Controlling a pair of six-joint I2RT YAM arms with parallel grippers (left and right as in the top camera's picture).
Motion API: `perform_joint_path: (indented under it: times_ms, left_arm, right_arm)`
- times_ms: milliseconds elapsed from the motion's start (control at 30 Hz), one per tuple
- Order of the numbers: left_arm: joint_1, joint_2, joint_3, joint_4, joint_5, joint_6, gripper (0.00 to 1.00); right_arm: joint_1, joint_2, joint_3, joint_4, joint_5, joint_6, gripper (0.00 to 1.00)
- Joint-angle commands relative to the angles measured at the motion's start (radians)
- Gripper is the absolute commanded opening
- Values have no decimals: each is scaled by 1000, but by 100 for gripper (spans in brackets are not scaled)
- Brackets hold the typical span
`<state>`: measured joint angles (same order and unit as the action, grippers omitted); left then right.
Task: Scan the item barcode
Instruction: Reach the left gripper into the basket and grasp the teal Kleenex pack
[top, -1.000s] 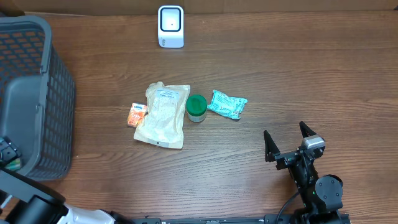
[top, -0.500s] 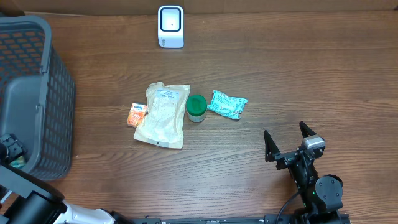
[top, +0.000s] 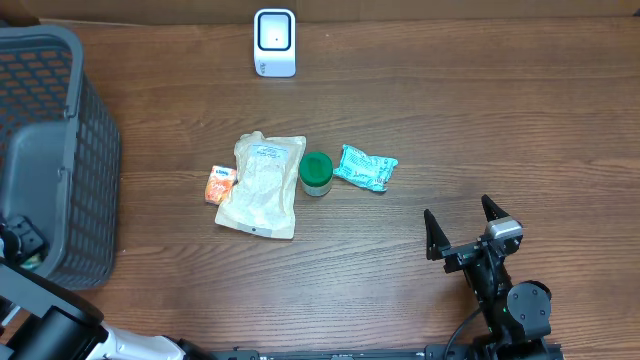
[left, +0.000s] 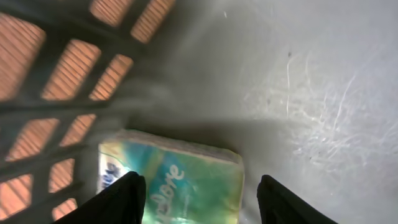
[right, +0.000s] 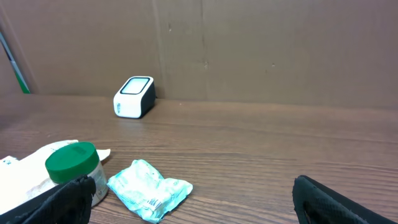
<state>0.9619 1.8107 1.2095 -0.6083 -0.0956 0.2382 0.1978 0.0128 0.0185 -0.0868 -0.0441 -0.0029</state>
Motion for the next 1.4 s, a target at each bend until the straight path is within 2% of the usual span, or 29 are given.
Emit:
perform_joint_path:
  times_ms: [0, 667, 733, 767, 833, 867, 1067, 1367]
  left_arm:
    - [-2, 16, -40, 21, 18, -18, 60]
    - [-2, 68, -63, 63, 45, -30, 55]
    - [-2, 72, -63, 63, 46, -30, 47]
    - [-2, 72, -63, 63, 48, -30, 37]
    - [-2, 72, -62, 63, 48, -30, 10]
    - [-2, 72, -60, 63, 48, -30, 4]
    - [-5, 63, 9, -16, 57, -79, 4]
    - [-75, -60, 366, -251, 143, -224, 4]
  right_arm:
    - [4, -10, -10, 6, 9, 1, 100]
    - [4, -10, -10, 6, 9, 1, 100]
    - [4, -10, -10, 6, 9, 2, 100]
    - [4, -10, -10, 6, 9, 1, 100]
    - [4, -10, -10, 6, 9, 1, 100]
    - [4, -10, -10, 6, 9, 2, 100]
    - [4, -10, -10, 6, 9, 1, 100]
    - [4, -10, -10, 6, 9, 1, 100]
